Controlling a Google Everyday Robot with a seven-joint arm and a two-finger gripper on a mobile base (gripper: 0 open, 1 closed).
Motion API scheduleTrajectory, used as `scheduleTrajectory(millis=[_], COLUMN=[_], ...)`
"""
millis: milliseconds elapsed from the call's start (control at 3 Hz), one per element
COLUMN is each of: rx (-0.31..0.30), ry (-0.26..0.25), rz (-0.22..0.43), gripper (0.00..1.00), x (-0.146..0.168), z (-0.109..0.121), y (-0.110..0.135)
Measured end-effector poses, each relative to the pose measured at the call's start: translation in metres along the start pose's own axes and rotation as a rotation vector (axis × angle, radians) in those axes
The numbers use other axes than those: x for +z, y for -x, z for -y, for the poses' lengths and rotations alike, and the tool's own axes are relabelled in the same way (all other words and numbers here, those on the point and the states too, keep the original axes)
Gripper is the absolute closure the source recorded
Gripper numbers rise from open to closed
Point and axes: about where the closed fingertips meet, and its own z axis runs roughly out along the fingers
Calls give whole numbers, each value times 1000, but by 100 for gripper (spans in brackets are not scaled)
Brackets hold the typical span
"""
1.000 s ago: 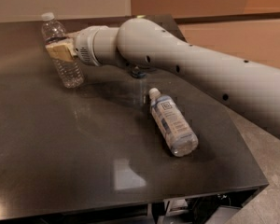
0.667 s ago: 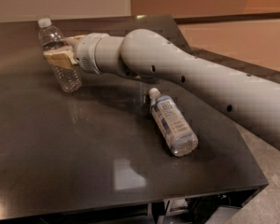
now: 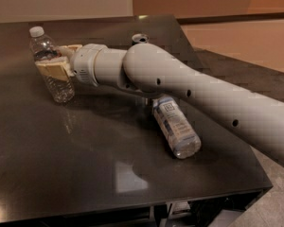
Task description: Place water bottle upright
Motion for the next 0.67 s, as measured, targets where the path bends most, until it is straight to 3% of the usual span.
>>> scheduleTrajectory(millis=[667], rx=[28], ry=[13], rz=[-1], gripper=[100], x=[-7], z=[-18], y=[-11])
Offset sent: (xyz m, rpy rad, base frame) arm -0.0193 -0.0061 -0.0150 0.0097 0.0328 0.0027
